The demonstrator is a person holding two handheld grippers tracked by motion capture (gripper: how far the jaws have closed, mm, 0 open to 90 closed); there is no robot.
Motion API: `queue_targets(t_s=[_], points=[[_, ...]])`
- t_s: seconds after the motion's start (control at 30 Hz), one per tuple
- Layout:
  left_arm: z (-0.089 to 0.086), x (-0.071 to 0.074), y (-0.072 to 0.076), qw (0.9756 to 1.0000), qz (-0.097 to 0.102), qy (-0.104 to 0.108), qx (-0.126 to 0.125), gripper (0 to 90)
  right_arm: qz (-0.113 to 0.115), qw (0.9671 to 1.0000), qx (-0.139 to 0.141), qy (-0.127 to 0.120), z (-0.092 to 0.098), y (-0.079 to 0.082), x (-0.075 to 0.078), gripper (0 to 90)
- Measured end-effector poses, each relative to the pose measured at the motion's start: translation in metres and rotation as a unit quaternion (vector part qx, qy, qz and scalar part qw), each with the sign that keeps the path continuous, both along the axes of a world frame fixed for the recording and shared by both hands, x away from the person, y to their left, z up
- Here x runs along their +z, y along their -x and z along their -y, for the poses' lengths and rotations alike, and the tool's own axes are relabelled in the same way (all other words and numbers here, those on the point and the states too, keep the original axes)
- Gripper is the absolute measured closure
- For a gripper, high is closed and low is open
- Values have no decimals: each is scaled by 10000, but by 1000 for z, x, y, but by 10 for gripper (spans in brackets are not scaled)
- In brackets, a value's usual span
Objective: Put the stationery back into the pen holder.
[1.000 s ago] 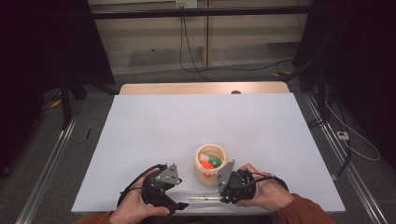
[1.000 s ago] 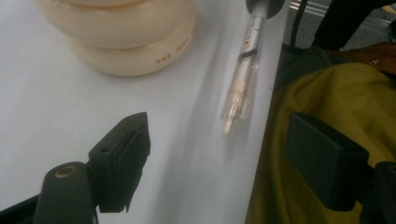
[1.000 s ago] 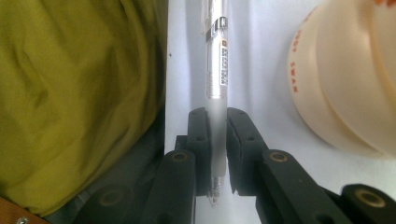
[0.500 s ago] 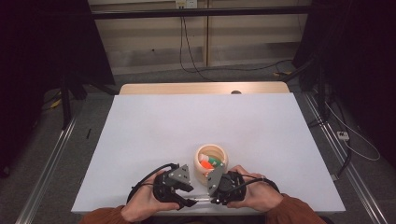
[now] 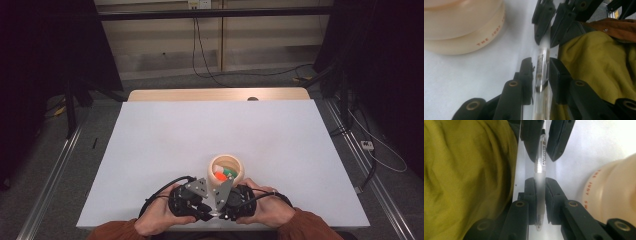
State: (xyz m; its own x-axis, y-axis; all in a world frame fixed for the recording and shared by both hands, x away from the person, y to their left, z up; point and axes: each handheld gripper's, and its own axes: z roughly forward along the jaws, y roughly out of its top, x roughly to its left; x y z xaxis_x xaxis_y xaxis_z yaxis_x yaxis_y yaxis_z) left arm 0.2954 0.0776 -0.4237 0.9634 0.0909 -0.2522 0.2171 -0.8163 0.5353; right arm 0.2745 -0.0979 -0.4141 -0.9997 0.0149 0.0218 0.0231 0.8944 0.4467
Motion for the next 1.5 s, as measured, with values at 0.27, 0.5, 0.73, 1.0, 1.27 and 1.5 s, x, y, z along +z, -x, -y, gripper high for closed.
queue_targets(t_s=[0.27, 0.5, 0.73, 1.0, 1.27, 1.5], points=[[-2, -4, -2, 9997, -188, 130, 1, 769, 60, 9999, 70, -142, -3, 0, -1, 807], [0, -6, -2, 9996, -247, 108, -42, 774, 41, 9998, 0, -201, -1, 1, -1, 806], [-2, -3, -3, 9997, -177, 74, 126, 797, -98, 9990, -202, -395, 6, -5, -1, 774], [-10, -8, -6, 9989, -331, 200, 280, 798, -331, 9953, -623, -664, 26, -8, -3, 580], [-18, -4, -7, 9985, -304, 199, 398, 797, -450, 9908, -1012, -779, 48, -7, -6, 406], [-27, -1, -6, 9979, -307, 289, 490, 797, -512, 9872, -1313, -750, 61, -8, -8, 276]])
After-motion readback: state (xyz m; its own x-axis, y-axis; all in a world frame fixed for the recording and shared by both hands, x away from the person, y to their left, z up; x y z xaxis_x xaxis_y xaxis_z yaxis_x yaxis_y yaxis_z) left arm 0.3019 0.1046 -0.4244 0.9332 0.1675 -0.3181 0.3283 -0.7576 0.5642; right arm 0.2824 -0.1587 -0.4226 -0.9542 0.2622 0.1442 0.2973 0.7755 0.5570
